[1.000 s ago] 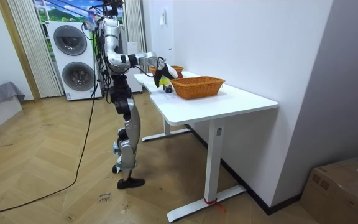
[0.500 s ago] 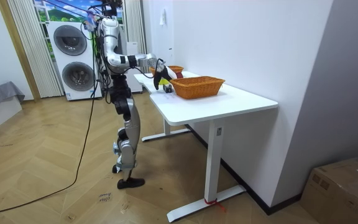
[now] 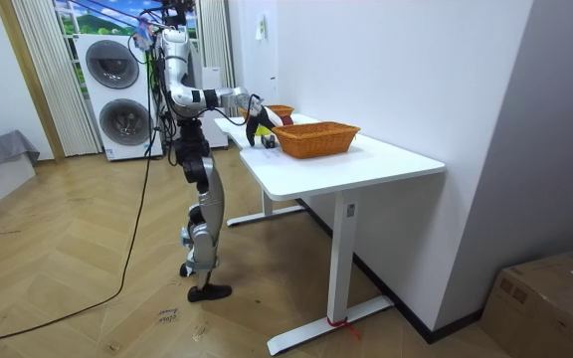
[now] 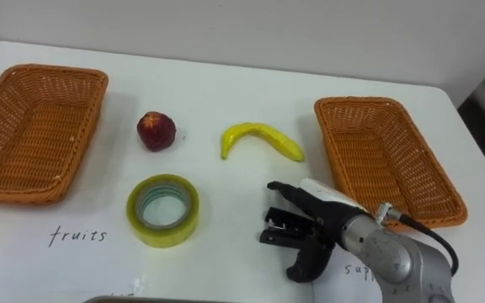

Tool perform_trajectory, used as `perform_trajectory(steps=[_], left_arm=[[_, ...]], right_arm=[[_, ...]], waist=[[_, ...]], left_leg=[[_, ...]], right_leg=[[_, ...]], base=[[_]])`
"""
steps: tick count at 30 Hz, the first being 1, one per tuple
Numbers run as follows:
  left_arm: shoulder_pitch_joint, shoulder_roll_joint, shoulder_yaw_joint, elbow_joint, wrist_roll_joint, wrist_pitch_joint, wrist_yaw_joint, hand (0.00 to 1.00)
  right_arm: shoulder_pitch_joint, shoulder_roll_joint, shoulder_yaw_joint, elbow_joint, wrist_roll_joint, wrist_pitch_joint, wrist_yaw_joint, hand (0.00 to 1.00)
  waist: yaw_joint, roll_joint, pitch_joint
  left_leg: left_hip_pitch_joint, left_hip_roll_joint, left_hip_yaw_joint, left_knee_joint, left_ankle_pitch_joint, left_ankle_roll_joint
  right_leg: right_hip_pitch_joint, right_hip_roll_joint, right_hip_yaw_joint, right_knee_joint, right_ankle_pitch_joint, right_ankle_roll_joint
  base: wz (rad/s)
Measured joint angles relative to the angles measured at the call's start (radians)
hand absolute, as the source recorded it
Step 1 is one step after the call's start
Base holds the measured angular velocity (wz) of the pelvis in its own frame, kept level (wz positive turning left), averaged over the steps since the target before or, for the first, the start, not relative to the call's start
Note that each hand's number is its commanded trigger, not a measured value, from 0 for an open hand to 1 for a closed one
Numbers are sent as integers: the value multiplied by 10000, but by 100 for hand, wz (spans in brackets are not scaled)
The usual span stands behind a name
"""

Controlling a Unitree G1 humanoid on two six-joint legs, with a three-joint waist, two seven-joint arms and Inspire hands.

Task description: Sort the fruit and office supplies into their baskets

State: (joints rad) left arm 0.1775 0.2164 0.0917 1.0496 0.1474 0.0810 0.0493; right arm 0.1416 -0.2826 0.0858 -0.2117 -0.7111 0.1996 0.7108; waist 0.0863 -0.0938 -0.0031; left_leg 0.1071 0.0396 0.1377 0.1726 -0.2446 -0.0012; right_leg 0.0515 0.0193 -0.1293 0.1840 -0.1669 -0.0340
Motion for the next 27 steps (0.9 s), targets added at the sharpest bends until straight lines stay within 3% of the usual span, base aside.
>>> perform_trajectory(steps=[9, 10, 12, 27], left_arm=[[70, -107, 6, -100, -445, 61, 342, 0], [71, -106, 13, -100, -587, 60, 368, 0], [89, -113, 9, -101, -590, 62, 415, 0], [206, -110, -392, -69, -574, 651, 779, 0]], right_arm=[[-49, 73, 69, 162, -345, 222, -343, 2], [-60, 73, 66, 181, -372, 269, -393, 55], [-51, 73, 76, 167, -381, 412, -436, 100], [-220, 134, 569, 68, -1648, 953, -1017, 100]], waist=[[1, 58, -69], [15, 62, -73], [12, 63, -73], [25, 116, -97]], left_leg=[[74, 1, -14, 5, 5, 3], [76, 1, -24, 1, 6, 4], [81, 1, -26, -7, 7, 5], [56, -22, -175, -6, 5, 7]], right_leg=[[7, 5, -39, -7, 1, 1], [22, 7, -57, -4, 1, 1], [36, 11, -75, 2, 1, 1], [150, 0, -217, -123, 2, 4]], base=[[0], [0], [0], [2]])
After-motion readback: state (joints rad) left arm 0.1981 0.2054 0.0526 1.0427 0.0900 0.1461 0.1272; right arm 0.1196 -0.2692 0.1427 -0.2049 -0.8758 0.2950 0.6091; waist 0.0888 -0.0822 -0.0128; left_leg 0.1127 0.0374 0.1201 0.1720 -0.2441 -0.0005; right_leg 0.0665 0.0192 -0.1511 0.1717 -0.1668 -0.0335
